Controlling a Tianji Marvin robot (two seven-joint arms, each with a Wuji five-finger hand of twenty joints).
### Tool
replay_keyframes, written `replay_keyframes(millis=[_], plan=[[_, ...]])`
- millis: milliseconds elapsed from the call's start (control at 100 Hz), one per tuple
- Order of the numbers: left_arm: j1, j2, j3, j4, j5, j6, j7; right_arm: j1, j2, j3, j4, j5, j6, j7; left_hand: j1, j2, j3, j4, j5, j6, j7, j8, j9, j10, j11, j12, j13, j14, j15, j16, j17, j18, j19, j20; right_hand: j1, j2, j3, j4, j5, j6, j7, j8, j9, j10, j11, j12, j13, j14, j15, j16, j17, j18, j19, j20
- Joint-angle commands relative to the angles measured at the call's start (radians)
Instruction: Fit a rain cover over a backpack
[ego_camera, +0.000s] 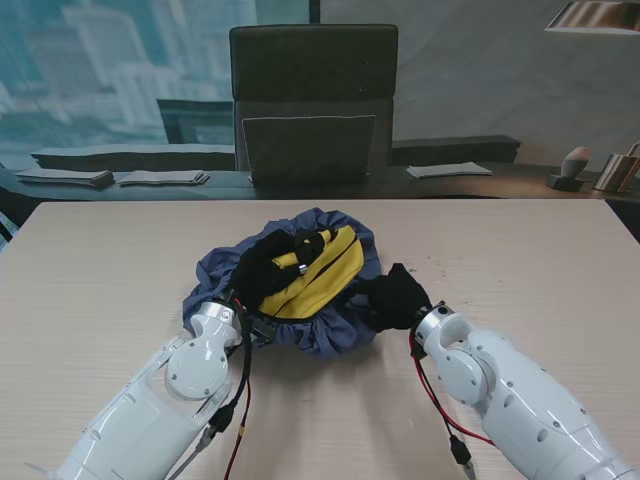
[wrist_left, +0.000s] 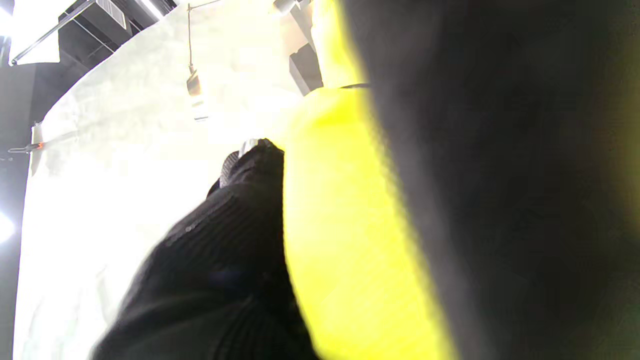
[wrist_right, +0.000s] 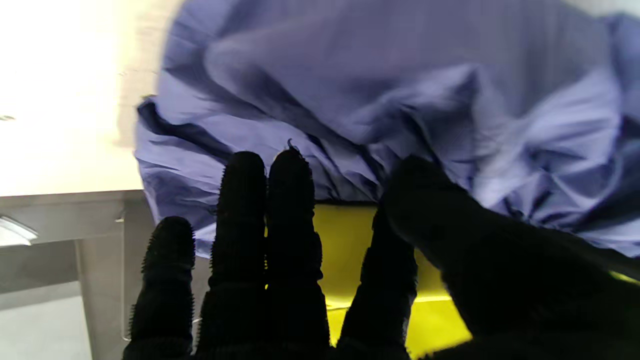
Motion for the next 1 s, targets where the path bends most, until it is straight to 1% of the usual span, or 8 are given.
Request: replay_keyframes(millis=[0,240,500,520,650,800,880,990], plan=[[0.01,-0.013,0.0,-0.002,0.016,0.006,-0.012,0.016,-0.024,-0.022,0.001,-0.002,0.023,-0.026,0.14,0.124,0.048,0.056,0.046,-0.068,0.135,0.082,0.038,-0.069,0.066,0.019,0.032,0.018,0.013,0.006,0.004,0.006,0.003,-0.002,-0.02,0.024,0.035,0.029,-0.08,-0.023,-0.003,0.009,-0.027,0.006,0.019,0.015,-0.01,-0.033,0.021,0.012,-0.012,-0.006,0.006,0.024],[0.01,-0.015,0.004,-0.001,-0.014,0.005,-0.024,0.057,-0.057,-0.101,0.024,0.14,0.117,-0.007,0.142,0.125,0.044,0.057,0.049,-0.065,0.13,0.082,0.042,-0.068,0.061,0.016,0.033,0.018,0.011,0.003,0.007,0.007,0.002,-0.004,0.015,0.055,0.007,0.031,-0.154,-0.077,0.014,-0.011,-0.062,0.016,0.034,0.017,-0.04,-0.025,0.031,0.015,-0.047,-0.022,-0.006,0.031],[0.014,-0.024,0.001,-0.011,-0.092,0.01,-0.03,0.103,-0.068,-0.178,0.052,0.201,0.195,0.048,0.149,0.126,0.039,0.059,0.063,-0.028,0.111,0.074,0.044,-0.059,0.054,0.017,0.033,0.025,0.004,-0.001,0.011,0.011,-0.002,-0.007,-0.079,0.035,-0.018,0.025,-0.182,-0.076,0.013,-0.032,-0.18,0.01,0.058,0.035,-0.125,-0.04,0.029,0.024,-0.112,-0.05,-0.044,0.041],[0.014,-0.024,0.001,-0.01,-0.09,0.01,-0.029,0.104,-0.068,-0.182,0.053,0.205,0.199,0.053,0.15,0.126,0.038,0.059,0.064,-0.047,0.112,0.076,0.044,-0.059,0.052,0.017,0.034,0.024,0.004,-0.001,0.011,0.01,-0.002,-0.007,-0.085,0.034,-0.02,0.024,-0.171,-0.07,0.019,-0.031,-0.192,0.009,0.059,0.037,-0.134,-0.042,0.028,0.025,-0.118,-0.052,-0.047,0.041],[0.017,-0.025,-0.002,-0.018,-0.113,0.011,-0.03,0.123,-0.065,-0.21,0.064,0.206,0.209,0.082,0.15,0.128,0.037,0.06,0.064,-0.023,0.107,0.078,0.045,-0.06,0.05,0.015,0.035,0.024,0.003,-0.003,0.013,0.01,-0.003,-0.008,-0.098,0.059,-0.102,0.021,-0.186,-0.074,0.004,-0.044,-0.287,-0.013,0.064,0.047,-0.183,-0.065,0.029,0.032,-0.141,-0.063,-0.07,0.058],[0.016,-0.022,0.001,-0.015,-0.119,0.012,-0.047,0.151,-0.051,-0.24,0.059,0.209,0.223,0.168,0.152,0.131,0.033,0.06,0.064,-0.021,0.104,0.078,0.044,-0.058,0.049,0.016,0.033,0.025,0.001,-0.004,0.011,0.01,-0.005,-0.009,-0.034,-0.009,-0.03,0.03,-0.235,-0.068,-0.036,-0.067,-0.421,-0.057,0.102,0.096,-0.275,-0.118,0.05,0.052,-0.172,-0.095,-0.127,0.063],[0.015,-0.017,0.001,-0.013,-0.109,0.011,-0.061,0.174,-0.034,-0.256,0.046,0.213,0.226,0.256,0.153,0.132,0.032,0.061,0.064,-0.021,0.104,0.079,0.043,-0.061,0.048,0.015,0.031,0.024,0.001,-0.004,0.009,0.004,-0.005,-0.009,-0.017,-0.029,-0.009,0.028,-0.188,-0.076,-0.019,-0.025,-0.52,-0.084,0.12,0.147,-0.35,-0.149,0.06,0.062,-0.179,-0.106,-0.227,0.044],[0.013,-0.011,-0.001,-0.01,-0.085,0.008,-0.072,0.214,-0.008,-0.281,0.032,0.223,0.211,0.38,0.153,0.133,0.029,0.061,0.064,-0.021,0.104,0.079,0.044,-0.06,0.049,0.016,0.031,0.025,0.001,-0.003,0.005,-0.002,-0.004,-0.008,-0.062,-0.017,-0.096,0.021,0.004,-0.062,0.033,0.147,-0.664,-0.123,0.082,0.18,-0.464,-0.187,0.017,0.052,-0.194,-0.123,-0.428,0.103]])
